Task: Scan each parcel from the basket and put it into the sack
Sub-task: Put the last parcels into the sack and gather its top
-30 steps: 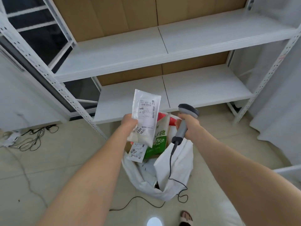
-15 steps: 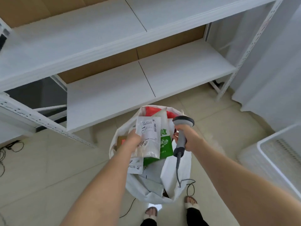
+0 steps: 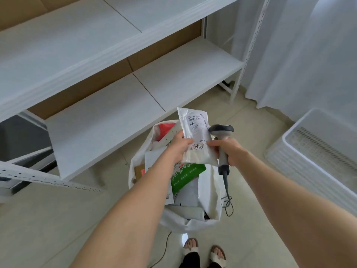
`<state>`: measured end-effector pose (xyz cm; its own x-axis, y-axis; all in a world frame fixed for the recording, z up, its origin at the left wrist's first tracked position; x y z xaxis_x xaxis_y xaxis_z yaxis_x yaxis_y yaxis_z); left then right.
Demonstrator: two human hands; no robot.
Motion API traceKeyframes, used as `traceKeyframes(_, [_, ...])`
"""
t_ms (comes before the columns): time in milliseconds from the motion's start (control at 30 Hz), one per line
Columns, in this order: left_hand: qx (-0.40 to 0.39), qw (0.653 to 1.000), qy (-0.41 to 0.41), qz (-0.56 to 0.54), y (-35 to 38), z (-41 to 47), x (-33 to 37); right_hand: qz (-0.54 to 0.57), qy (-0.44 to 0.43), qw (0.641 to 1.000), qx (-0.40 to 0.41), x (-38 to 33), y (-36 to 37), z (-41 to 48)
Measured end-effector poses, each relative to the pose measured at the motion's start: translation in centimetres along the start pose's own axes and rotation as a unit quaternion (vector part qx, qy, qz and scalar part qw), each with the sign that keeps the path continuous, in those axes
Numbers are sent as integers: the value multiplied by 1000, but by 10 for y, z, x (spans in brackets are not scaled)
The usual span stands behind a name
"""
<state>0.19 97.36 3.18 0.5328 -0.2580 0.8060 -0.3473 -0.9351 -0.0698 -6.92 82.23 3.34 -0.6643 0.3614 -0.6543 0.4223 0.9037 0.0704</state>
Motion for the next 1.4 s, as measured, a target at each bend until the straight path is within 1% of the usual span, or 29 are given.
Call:
traceKeyframes(67, [11, 999, -2, 42, 7, -2, -10, -14, 3, 999, 29, 4, -11, -3])
traceKeyframes(167, [34, 988, 12, 152, 5, -5, -21, -34, -12, 997, 73, 5, -15, -11])
traceKeyframes(267, [80, 966, 25, 246, -5, -17, -28, -81, -31, 993, 78, 7, 2, -17])
traceKeyframes(333, [101, 943, 1, 318, -21, -22, -41, -138, -40, 988, 64, 11, 20, -20])
traceKeyframes(433, [173, 886, -67, 425, -70, -30, -66, -264, -57, 961, 64, 23, 49, -24])
traceKeyframes(467, [198, 875, -87, 433, -88, -29, -74, -301, -61, 949, 72, 29, 57, -25])
traceKeyframes(533, [229, 868, -125, 422, -116, -26, -88, -356, -61, 927, 103, 40, 71, -25])
traceKeyframes(633, [234, 863, -153, 421, -141, -8, -99, -419, -66, 891, 161, 54, 86, -18])
traceKeyframes(700, [236, 862, -162, 419, -156, 7, -108, -440, -60, 876, 189, 60, 94, -11])
traceKeyframes(767, [249, 866, -178, 396, -176, 18, -124, -455, -46, 868, 194, 66, 101, -3])
traceKeyframes(800, [252, 874, -187, 370, -185, 23, -135, -461, -39, 865, 192, 70, 103, 2])
traceKeyframes(867, [248, 907, -205, 273, -196, 29, -154, -467, -30, 863, 191, 74, 105, 8])
traceKeyframes(933, [246, 925, -226, 179, -198, 33, -170, -471, -22, 863, 179, 76, 106, 11])
traceKeyframes(1033, [239, 933, -232, 134, -198, 35, -181, -489, -8, 857, 161, 82, 108, 19])
traceKeyframes(1100, [243, 935, -224, 128, -203, 36, -184, -497, -3, 850, 175, 87, 111, 24])
traceKeyframes(1200, [261, 941, -213, 20, -213, 39, -189, -503, -15, 842, 195, 90, 120, 26])
traceKeyframes(1267, [241, 942, -218, -84, -219, 57, -202, -505, -28, 838, 203, 89, 128, 26])
traceKeyframes(1333, [231, 939, -225, -123, -229, 98, -239, -509, -35, 835, 207, 90, 135, 28])
traceKeyframes(1400, [202, 943, -229, -129, -225, 103, -244, -511, -40, 834, 205, 93, 142, 29])
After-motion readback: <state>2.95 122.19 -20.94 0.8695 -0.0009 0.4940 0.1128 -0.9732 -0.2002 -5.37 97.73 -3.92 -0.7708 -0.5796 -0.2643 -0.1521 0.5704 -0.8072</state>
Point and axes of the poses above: each hand's wrist, its own z-axis towards the middle knuckle, its own y-axis out of the palm, x = y × z, the point moved 5 cm from there along z, towards the middle knuckle, and after that the axes turned 2 degrees about y, right-handed, at the moved point
